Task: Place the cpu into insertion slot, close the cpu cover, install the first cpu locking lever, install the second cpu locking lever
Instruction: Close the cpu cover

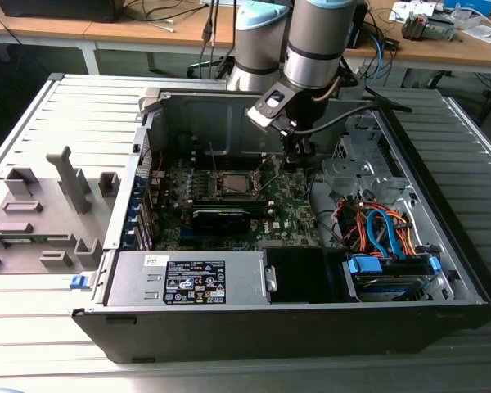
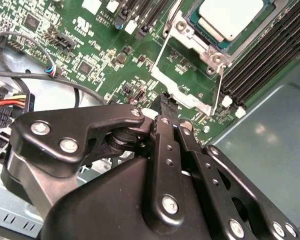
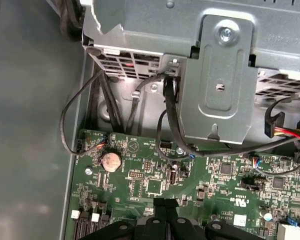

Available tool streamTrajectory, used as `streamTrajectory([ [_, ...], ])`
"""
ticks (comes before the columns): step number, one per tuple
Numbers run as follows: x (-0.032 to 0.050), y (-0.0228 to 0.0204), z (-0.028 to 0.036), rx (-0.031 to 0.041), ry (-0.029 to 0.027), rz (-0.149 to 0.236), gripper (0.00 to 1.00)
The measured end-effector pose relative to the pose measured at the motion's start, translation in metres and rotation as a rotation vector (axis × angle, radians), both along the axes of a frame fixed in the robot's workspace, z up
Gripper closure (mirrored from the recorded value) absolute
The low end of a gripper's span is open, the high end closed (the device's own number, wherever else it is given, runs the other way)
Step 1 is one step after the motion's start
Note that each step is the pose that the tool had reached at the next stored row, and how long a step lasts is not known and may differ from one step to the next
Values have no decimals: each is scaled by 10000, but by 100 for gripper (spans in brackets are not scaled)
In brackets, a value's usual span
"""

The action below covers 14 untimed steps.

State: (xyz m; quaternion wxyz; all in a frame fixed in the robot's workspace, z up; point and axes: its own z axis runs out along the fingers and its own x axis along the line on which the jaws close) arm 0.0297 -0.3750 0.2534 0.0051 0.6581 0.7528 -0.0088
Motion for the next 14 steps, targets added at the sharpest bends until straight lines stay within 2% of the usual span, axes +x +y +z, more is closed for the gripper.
streamTrajectory([
  [2, -92, 1, -6, 0, 0, 1, 89],
  [14, -293, 2, -9, 0, -11, -1, 89],
])
